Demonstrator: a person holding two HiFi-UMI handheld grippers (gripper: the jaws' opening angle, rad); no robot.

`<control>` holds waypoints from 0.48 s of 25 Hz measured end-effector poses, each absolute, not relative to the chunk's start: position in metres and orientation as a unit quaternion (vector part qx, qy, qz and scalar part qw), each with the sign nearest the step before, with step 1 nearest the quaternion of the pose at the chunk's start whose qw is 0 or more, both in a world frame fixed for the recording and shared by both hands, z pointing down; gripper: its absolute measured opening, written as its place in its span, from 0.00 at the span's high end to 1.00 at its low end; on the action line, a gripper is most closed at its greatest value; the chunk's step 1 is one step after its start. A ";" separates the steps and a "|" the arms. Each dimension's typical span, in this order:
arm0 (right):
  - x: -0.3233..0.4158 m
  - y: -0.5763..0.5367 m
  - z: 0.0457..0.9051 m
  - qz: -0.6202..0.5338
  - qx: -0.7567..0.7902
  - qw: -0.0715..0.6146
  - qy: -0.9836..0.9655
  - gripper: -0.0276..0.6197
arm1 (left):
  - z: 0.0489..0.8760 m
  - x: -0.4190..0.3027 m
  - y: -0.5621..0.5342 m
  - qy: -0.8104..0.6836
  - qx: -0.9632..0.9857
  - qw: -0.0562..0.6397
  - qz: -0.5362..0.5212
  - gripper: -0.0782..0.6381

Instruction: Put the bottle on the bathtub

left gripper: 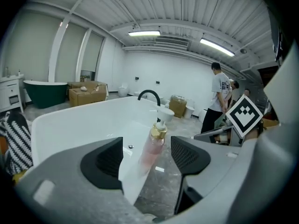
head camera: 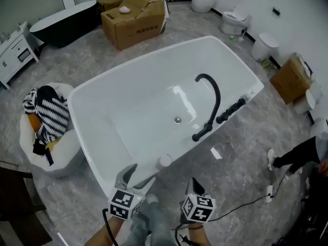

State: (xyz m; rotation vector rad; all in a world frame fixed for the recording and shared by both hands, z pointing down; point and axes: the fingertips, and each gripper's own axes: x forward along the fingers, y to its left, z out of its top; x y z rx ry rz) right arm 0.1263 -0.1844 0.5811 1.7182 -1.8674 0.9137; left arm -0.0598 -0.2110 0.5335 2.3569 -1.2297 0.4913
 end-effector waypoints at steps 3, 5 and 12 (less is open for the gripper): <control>0.124 -0.180 0.547 0.320 0.632 0.206 -0.675 0.95 | 0.498 -0.086 -0.205 -0.475 0.841 0.209 0.152 0.46; 0.123 -0.180 0.521 0.308 0.638 0.196 -0.678 0.95 | 0.471 -0.105 -0.202 -0.498 0.834 0.198 0.131 0.46; 0.130 -0.165 0.442 0.259 0.660 0.175 -0.683 0.95 | 0.390 -0.166 -0.190 -0.561 0.809 0.161 0.067 0.66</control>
